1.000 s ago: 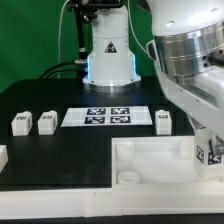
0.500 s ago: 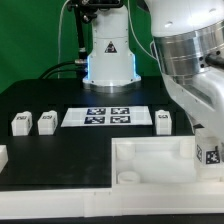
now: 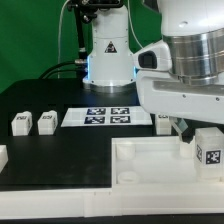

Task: Assemble one leg

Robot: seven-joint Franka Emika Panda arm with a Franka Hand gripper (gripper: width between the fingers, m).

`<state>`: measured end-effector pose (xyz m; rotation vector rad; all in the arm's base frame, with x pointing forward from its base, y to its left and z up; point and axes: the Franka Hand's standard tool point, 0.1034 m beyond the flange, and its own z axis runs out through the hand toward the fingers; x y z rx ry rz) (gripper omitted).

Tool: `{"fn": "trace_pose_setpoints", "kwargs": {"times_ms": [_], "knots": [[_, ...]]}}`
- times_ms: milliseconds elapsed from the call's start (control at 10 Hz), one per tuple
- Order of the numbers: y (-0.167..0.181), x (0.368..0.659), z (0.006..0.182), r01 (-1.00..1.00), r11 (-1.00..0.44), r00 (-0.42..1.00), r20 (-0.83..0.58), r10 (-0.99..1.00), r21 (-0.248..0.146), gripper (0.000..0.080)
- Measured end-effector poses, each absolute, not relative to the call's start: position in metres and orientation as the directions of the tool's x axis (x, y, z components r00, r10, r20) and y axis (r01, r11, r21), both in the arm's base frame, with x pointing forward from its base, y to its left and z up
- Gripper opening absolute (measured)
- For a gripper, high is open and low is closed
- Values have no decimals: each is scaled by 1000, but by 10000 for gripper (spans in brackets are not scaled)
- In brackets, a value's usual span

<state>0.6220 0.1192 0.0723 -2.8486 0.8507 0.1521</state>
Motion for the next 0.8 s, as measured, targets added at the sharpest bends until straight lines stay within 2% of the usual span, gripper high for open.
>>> {"fn": "trace_pose_setpoints", "kwargs": {"times_ms": [100,200,300,500,600,800], "knots": [[121,624,71,-320,-936,947,-54,-316,-144,649],[119,624,70,-188,-970,982,-11,-188,-152,649],[116,627,70,-140,-978,990,13,-144,-155,649],[118,626,69,-198,-967,980,1,-200,-158,403],[118,625,69,-290,-943,956,-16,-292,-160,299],[115,625,68,-477,-865,878,-50,-476,-154,298]]}}
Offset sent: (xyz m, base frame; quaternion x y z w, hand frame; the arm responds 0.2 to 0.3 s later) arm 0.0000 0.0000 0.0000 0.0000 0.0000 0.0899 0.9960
